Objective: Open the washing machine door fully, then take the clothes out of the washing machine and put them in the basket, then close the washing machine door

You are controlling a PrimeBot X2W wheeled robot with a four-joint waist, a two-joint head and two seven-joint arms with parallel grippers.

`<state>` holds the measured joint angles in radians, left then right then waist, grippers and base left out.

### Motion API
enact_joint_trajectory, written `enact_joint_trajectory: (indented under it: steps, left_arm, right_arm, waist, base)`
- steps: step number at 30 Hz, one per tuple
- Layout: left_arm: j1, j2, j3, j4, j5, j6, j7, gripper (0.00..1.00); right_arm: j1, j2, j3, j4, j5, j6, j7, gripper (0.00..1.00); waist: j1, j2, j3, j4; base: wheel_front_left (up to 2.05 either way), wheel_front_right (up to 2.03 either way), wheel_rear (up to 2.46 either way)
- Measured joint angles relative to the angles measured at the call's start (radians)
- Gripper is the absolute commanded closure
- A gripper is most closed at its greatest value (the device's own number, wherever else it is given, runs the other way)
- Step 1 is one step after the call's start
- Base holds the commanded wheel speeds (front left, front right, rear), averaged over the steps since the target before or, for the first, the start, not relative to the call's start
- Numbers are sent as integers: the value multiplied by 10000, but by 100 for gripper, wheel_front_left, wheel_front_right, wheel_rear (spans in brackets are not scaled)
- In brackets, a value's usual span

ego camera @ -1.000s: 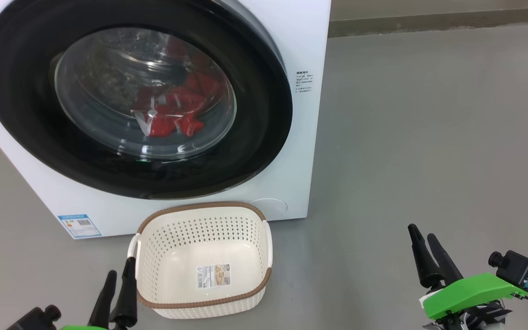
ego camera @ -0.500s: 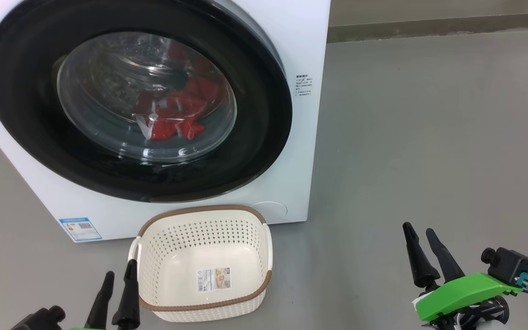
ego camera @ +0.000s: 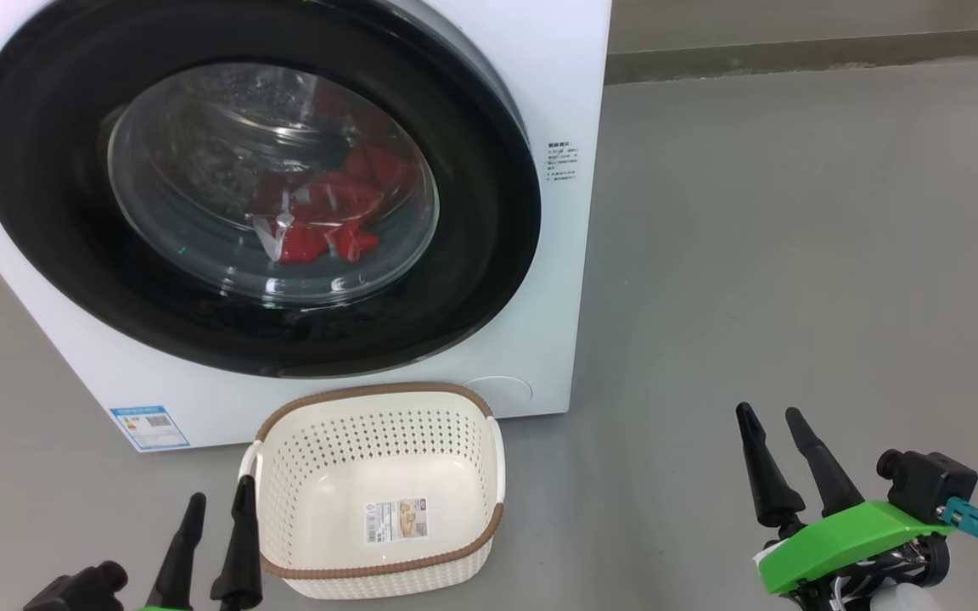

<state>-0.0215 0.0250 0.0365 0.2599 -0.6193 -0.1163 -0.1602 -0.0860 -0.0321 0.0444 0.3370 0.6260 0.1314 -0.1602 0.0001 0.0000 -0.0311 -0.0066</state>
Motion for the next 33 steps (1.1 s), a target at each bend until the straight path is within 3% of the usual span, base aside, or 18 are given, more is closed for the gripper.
enact_joint_trajectory:
  steps: [33]
  left_arm:
    - [-82, 79, 151, -270, 3110, -75, -894, 0]
  right_arm:
    - [-491, -105, 546, 399, -3193, 0, -894, 0]
  waist:
    - [-1, 0, -85, -46]
  base:
    - [0, 0, 0]
